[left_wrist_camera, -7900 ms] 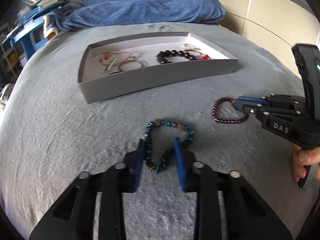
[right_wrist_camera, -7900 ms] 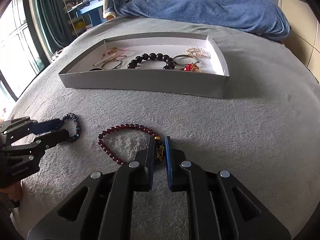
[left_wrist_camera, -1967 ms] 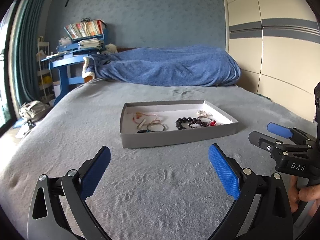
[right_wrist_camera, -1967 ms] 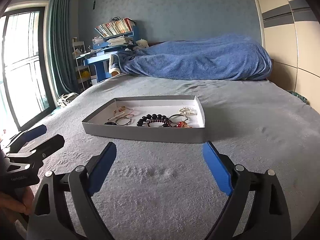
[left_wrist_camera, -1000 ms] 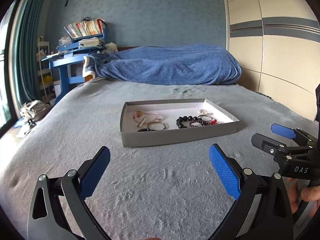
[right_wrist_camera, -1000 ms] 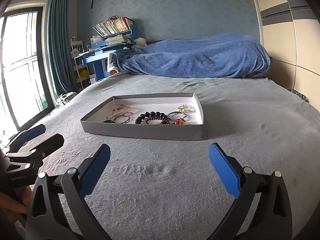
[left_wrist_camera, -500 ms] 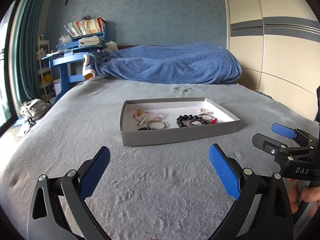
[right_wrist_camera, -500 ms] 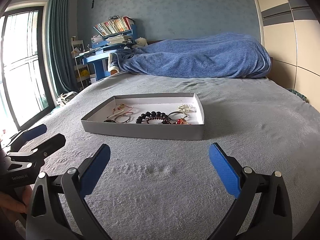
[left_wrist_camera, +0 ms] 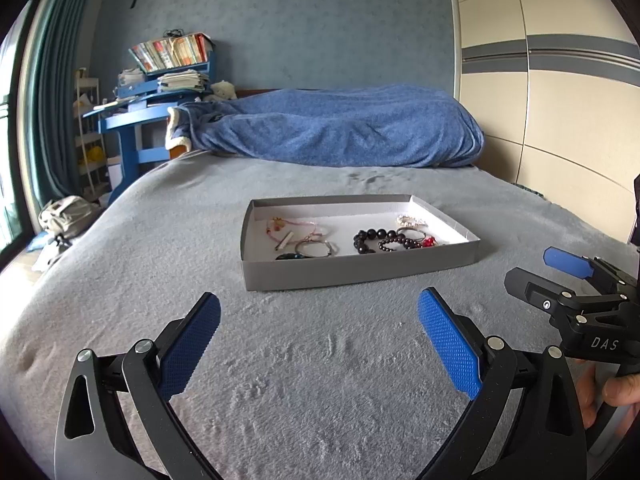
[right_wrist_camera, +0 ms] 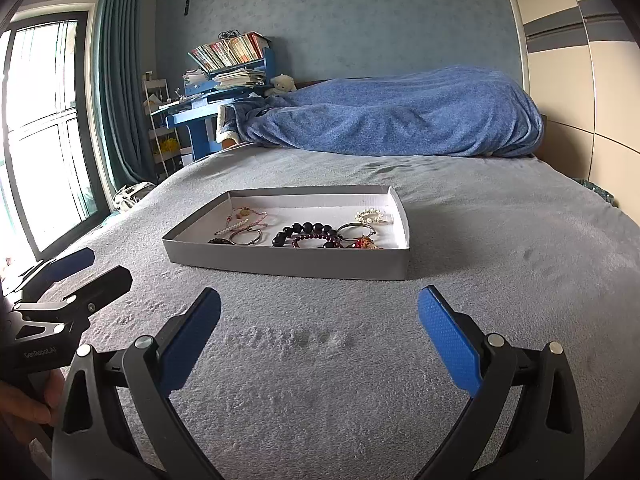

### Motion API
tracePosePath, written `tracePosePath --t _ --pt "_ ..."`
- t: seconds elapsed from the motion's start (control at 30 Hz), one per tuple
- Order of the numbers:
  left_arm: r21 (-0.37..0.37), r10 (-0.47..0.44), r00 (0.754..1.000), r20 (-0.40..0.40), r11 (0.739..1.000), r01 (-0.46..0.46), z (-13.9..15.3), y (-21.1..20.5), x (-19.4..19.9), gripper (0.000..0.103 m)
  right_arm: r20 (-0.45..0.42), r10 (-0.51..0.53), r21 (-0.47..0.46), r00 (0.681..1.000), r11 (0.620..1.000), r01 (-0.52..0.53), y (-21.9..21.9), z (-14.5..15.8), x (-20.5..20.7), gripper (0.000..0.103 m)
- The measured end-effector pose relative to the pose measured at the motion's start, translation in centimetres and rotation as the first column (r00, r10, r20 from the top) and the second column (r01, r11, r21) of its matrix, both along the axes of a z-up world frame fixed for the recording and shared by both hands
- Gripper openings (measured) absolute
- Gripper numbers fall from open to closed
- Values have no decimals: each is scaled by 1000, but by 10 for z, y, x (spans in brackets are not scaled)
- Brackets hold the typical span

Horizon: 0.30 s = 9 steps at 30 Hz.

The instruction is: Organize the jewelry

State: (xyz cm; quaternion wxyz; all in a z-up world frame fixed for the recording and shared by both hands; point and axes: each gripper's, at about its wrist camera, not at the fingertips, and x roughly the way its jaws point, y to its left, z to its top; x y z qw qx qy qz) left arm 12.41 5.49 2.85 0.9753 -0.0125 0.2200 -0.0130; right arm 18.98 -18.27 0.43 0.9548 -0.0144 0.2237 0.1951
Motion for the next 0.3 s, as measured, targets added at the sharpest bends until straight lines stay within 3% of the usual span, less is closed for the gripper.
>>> tracePosePath --t 0.3 --pt "-8 4 1000 -6 1000 -4 -2 1 2 98 -1 0 0 1000 1000 0 0 0 0 98"
